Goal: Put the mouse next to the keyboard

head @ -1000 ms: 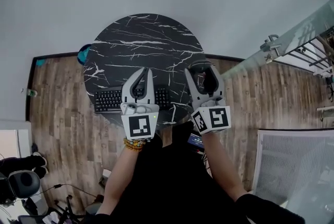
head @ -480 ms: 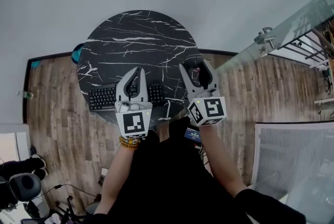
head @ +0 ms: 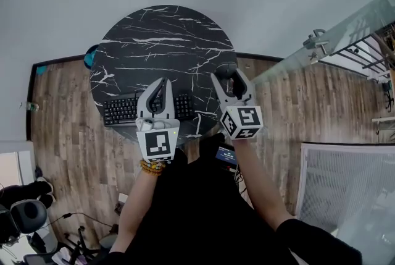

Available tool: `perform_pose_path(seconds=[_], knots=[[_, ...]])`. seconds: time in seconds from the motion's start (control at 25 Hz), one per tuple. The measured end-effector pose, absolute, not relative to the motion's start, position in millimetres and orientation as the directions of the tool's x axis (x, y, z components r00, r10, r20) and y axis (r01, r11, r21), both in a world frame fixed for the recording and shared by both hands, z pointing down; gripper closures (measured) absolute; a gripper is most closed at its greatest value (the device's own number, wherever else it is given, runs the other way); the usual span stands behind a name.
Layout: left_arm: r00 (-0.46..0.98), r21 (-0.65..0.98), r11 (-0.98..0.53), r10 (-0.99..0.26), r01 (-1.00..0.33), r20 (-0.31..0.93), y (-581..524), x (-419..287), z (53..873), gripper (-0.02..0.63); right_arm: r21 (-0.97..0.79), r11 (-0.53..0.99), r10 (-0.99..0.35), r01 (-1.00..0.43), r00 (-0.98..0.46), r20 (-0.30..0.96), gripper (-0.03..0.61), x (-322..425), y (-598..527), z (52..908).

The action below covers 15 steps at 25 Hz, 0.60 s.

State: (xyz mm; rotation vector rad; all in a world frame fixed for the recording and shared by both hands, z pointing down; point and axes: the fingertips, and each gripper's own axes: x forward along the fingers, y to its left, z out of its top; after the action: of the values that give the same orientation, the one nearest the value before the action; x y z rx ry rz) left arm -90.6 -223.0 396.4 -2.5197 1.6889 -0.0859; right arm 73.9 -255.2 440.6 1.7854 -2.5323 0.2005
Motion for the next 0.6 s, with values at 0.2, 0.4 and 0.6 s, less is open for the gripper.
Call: perform_pose_path(seconds=[0.2,0.4,0.6], knots=[[0.387,-0.127,-0.384,-0.922,-0.915,-0.002,-220.4,-88.8,400.4,0.594,-0.087,0.325,-0.929,-0.942,-0.335,0.156,0.295,76.5,-258.8,464.2],[0.390,-0.125,-0.388,-0.921,-0.913,0.010,-218.2,-88.0,403.4,0.594,-0.095,0.317,-0.921,-0.944,-0.330,0.208,0.295,78.1,-260.2,489.3],[0.390,-0.129,-0.389,-0.921,-0.912,0.015,-218.6,-87.6,406.4,0.594,-0.110,0.309,-0.911,-0.945,-0.327,0.250,0.295,81.2,-261.3,512.5]])
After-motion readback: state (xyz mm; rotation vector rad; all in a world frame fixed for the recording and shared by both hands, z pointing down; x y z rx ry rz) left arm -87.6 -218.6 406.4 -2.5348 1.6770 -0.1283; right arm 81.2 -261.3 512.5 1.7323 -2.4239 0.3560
